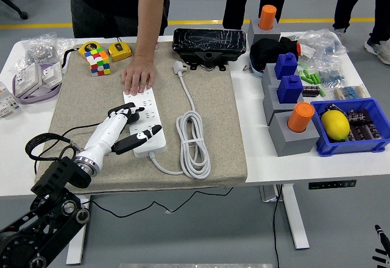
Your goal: Pick up the plug,place it near the board,insert it into the board,press the button
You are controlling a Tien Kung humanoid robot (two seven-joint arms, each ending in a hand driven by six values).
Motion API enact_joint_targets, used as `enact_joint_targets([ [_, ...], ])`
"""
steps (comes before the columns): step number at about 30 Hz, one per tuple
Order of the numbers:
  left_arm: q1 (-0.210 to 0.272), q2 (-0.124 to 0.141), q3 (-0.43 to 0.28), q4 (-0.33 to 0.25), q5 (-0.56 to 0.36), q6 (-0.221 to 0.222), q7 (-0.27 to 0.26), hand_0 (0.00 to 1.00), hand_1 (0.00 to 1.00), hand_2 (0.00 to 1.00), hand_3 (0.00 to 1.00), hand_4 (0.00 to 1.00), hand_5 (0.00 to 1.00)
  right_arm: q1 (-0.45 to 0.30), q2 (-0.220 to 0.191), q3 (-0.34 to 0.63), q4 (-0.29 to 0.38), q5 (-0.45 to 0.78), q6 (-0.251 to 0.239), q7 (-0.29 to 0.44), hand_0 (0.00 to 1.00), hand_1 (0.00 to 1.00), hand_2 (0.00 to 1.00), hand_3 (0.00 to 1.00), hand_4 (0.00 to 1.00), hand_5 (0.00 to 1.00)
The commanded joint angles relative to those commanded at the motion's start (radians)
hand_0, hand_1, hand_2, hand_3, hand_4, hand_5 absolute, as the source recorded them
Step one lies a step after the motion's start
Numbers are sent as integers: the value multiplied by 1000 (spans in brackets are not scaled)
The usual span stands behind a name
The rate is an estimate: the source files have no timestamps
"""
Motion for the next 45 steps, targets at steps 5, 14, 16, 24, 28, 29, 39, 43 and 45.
enact_joint_targets([
  [5,-11,3,5,0,24,-1,7,998,974,940,911,998,998,-3,0,0,0,-1,0,-2,998,846,757,797,998,998],
  [14,-11,9,14,-6,59,-4,22,998,971,938,908,998,998,-3,-1,-4,0,1,-2,-2,998,846,756,796,998,998],
  [16,-11,9,14,-8,62,-5,24,998,971,937,909,998,998,-4,-1,-4,0,1,-2,-2,998,846,755,796,998,998],
  [24,-12,9,17,-7,63,-8,26,998,970,936,907,998,998,-3,-3,-4,0,3,-2,-2,998,846,754,795,998,998],
  [28,-16,5,28,-5,63,-10,29,998,970,936,907,998,998,-3,-3,-3,0,3,-2,-3,998,846,755,795,998,998],
  [29,-17,3,30,-4,64,-10,30,998,970,936,907,998,998,-2,-2,-3,0,3,-1,-2,998,846,755,795,998,998],
  [39,-27,-3,45,-3,67,-10,31,998,968,934,906,998,998,2,-3,-5,0,6,-1,-1,998,846,755,795,998,998],
  [43,-30,-3,43,-2,73,-12,33,998,967,933,906,998,998,2,-4,-3,0,5,-1,-1,998,846,755,794,998,998],
  [45,-30,-2,43,-1,74,-13,34,998,967,933,906,998,998,1,-4,-3,0,4,-1,-1,998,846,755,794,998,998],
])
